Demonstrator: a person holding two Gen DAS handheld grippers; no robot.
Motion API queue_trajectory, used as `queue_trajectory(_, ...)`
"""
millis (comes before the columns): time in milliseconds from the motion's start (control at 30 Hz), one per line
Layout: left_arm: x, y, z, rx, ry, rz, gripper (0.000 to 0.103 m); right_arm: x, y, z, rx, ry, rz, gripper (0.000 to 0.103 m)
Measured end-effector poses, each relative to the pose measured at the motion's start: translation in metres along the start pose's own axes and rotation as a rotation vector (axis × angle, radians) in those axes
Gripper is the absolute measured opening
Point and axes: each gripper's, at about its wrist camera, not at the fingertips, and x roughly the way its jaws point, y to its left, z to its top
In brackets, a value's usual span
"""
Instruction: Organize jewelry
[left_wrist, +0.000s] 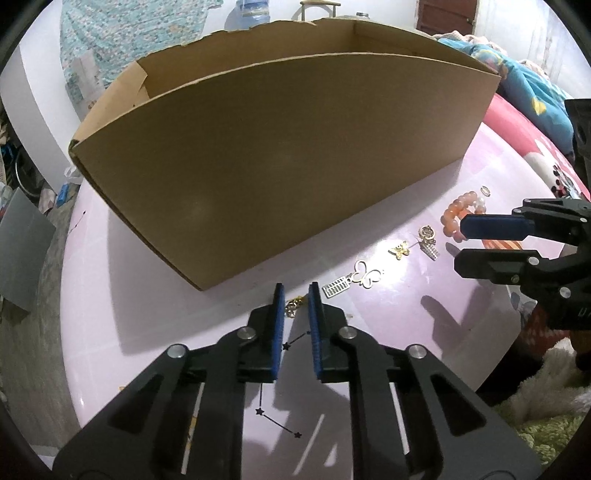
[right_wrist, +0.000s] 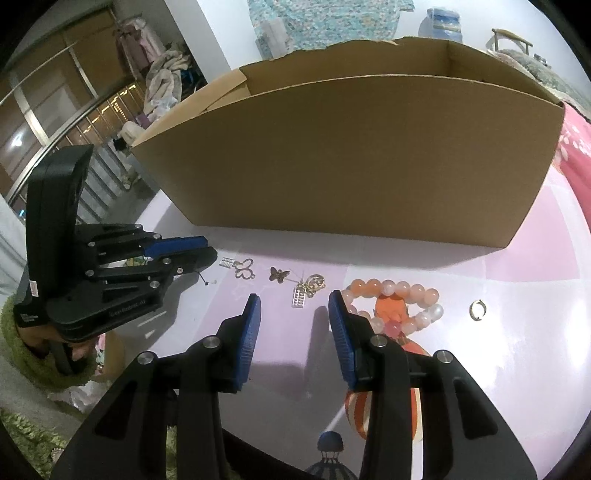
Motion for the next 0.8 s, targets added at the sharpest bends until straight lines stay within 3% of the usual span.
queue_trajectory(367, -0.007, -0.006, -0.01, -0.053, -0.024, -0.006, 0.003, -0.007, 0.004, -0.001, -0.02, -0.011, -0.034, 0.033)
queue_trajectory(800, -0.015, 0.003, -0.028, -0.08, -0.043, -0.021, 0.003, 0.022, 0.02, 0.008, -0.079, 0.062, -0.109, 0.013)
